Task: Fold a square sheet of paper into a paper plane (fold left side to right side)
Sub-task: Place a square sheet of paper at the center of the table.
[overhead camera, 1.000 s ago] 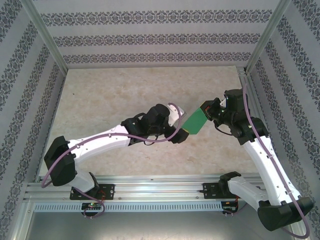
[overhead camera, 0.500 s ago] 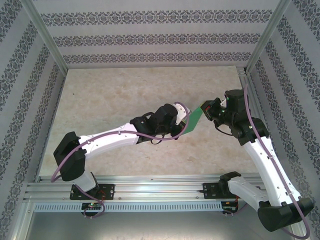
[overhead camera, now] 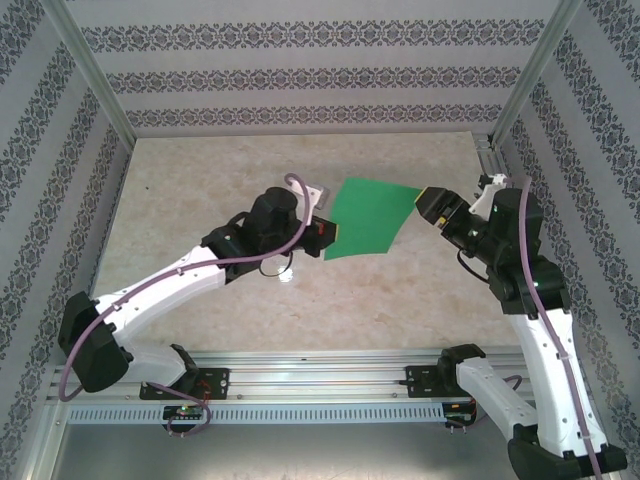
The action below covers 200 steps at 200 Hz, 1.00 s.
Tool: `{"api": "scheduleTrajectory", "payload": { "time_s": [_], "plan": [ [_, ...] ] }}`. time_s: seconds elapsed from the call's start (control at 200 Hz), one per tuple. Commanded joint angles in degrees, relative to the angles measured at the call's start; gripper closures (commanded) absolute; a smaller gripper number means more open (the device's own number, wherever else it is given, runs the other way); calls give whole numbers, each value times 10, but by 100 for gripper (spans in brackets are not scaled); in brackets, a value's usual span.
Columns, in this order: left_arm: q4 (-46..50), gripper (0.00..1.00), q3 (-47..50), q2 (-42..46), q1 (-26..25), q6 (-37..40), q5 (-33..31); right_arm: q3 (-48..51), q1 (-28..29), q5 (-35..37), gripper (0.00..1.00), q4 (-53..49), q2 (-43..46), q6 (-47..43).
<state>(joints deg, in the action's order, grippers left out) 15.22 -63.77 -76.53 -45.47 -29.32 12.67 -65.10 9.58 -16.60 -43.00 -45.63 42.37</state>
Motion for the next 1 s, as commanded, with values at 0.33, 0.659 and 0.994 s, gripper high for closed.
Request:
{"api": "scheduleTrajectory", "payload": {
  "time_s": [0.33,0.659,0.994],
  "plan": [
    [26,100,132,-48,91,-104,48,195,13,-75,24,48,-29,-49],
    [117,100,59,-92,71,-12,2,212,99,-73,27,225,-132,83],
    [128,100,26,-135,56,89,-25,95,113,-73,28,235,-315,173]
  ]
}}
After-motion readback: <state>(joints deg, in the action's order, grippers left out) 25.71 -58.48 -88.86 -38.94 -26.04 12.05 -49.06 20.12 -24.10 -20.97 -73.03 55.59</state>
